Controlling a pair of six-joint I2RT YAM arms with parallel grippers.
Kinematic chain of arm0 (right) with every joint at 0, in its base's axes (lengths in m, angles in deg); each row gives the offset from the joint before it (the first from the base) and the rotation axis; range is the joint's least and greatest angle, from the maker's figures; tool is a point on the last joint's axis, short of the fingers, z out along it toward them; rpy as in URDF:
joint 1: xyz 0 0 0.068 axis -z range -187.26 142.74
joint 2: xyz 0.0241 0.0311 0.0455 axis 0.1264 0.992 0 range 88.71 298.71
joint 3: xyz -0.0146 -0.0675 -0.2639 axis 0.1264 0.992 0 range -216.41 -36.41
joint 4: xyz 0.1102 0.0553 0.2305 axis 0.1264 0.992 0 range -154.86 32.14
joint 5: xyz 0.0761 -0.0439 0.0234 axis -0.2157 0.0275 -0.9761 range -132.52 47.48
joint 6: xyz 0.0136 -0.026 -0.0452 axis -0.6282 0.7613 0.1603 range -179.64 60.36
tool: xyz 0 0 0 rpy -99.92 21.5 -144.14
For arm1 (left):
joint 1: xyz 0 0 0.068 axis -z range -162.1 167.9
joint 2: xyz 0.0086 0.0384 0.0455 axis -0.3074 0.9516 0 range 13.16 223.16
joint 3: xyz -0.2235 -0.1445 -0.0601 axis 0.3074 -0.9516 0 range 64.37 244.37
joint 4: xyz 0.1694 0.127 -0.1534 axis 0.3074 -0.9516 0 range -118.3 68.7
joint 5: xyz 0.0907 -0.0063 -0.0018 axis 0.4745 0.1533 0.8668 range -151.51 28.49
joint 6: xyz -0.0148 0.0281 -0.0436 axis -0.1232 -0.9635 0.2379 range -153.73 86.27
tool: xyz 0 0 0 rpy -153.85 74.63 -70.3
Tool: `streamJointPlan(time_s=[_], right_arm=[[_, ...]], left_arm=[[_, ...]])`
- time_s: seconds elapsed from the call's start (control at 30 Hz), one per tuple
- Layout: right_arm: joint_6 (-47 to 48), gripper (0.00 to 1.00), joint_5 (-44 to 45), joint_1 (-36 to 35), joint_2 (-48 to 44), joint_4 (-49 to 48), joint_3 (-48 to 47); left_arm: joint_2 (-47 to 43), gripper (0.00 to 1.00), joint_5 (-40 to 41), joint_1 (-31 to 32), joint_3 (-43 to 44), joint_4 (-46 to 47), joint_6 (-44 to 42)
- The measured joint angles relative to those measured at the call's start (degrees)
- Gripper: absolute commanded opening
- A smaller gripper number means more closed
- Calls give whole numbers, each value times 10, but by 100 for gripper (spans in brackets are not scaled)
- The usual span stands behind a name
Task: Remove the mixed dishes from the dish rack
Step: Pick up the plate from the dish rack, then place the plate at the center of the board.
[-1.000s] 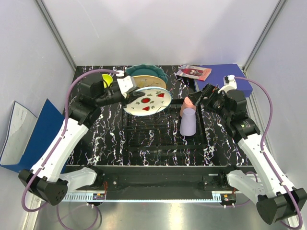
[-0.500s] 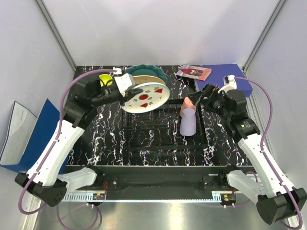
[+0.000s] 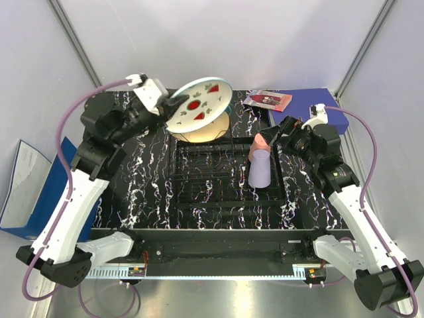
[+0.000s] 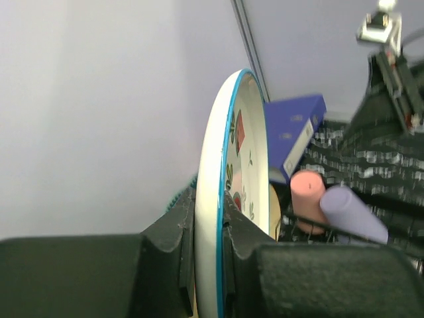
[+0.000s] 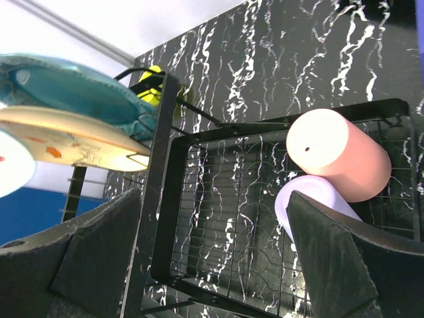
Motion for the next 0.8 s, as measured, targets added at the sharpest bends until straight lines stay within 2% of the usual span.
streamJointPlan(time_s=[0.1,0.27,0.47,0.63,0.8], right_arm=[[-5,100,18,0,-7,6,-1],[-11,100,60,0,-52,20,-1],[-17,100,73,0,-79,30,-7],[-23,100,72,0,-83,68,-27],[-28,99,61,0,-88,109,-79]], left_arm=[[-11,0,31,0,4,35,56],[-11,0,79,0,59,32,147],[13,0,122,0,165,-35,256],[45,0,113,-1,223,-71,380],[67,0,64,0,193,-66,533]])
